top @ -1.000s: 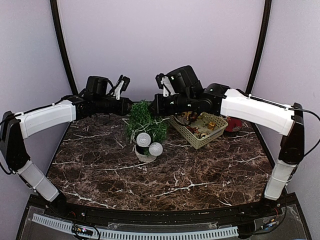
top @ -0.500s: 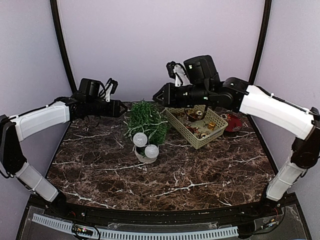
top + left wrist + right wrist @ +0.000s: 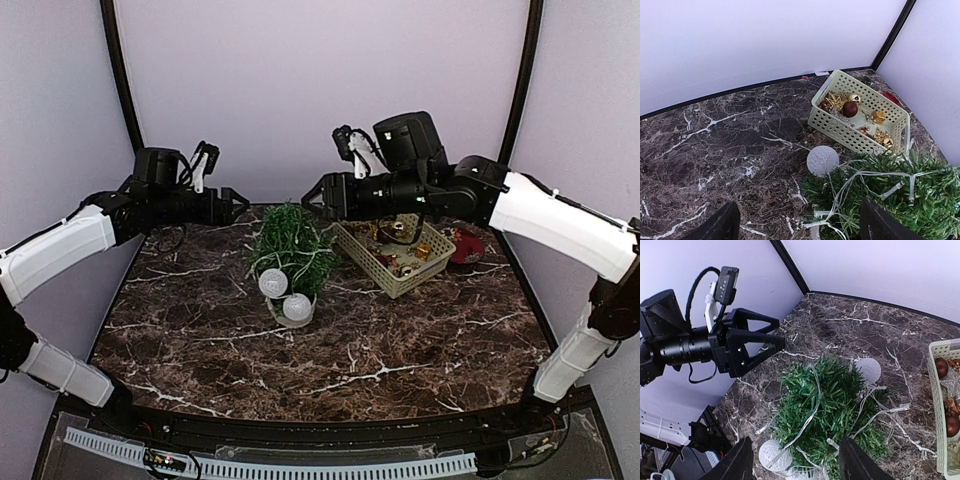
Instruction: Decorate the small christmas tree
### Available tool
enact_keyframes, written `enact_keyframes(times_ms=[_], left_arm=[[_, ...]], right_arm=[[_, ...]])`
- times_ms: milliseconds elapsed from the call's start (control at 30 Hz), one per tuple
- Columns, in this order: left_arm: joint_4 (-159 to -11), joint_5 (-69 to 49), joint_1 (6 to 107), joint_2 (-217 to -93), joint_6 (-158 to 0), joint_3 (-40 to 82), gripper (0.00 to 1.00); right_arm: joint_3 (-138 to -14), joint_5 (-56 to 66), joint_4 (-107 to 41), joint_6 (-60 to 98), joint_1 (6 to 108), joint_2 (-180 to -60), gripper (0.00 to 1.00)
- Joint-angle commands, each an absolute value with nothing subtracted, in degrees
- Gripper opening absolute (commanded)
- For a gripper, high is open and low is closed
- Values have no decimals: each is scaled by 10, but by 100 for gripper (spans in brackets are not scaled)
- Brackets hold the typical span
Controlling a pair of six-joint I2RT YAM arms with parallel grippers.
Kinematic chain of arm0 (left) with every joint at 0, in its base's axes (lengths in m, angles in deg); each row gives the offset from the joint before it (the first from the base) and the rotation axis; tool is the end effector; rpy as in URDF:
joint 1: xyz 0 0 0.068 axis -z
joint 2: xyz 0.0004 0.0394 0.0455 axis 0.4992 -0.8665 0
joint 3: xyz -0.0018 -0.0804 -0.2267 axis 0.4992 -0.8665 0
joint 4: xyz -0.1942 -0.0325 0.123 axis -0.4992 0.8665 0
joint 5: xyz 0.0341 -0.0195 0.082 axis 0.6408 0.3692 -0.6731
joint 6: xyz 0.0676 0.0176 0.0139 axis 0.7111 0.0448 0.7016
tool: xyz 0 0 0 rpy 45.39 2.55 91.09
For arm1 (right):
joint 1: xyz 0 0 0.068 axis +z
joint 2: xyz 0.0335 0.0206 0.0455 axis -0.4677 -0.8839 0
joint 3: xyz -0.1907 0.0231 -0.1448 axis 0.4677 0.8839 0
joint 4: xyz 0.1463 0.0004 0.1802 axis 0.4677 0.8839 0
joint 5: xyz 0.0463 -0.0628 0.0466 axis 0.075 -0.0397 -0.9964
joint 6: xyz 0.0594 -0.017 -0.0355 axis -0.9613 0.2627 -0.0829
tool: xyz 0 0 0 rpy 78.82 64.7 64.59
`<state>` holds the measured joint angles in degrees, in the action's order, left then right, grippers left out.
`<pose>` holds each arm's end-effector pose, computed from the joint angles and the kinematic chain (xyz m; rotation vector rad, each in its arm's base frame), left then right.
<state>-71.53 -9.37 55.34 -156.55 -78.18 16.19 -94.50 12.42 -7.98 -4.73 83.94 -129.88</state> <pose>0.2776 -0.1419 0.3136 0.3553 1.9460 -0.5708 0.1986 0.2954 0.3653 -0.4633 2.0491 0.9652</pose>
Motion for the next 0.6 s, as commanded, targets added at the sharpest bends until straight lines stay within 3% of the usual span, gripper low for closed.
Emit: enact_keyframes(times_ms=[0,200,400,567], left_arm=[[-702,-81,554,-1536,-789,147,85],[-713,-49,554,-1543,-805,130,73],[-738,-28,555,-1527,-822,86,72],[-736,-38,554,-1499,-833,58,72]], right_arm=[[-947,109,-62,-18,864,-1302,60],[-984,162,-17,-9,896,-1341,50],[-997,193,-1,-13,909,-1361,36],[-984,231,5,-29,910,-1359,12]])
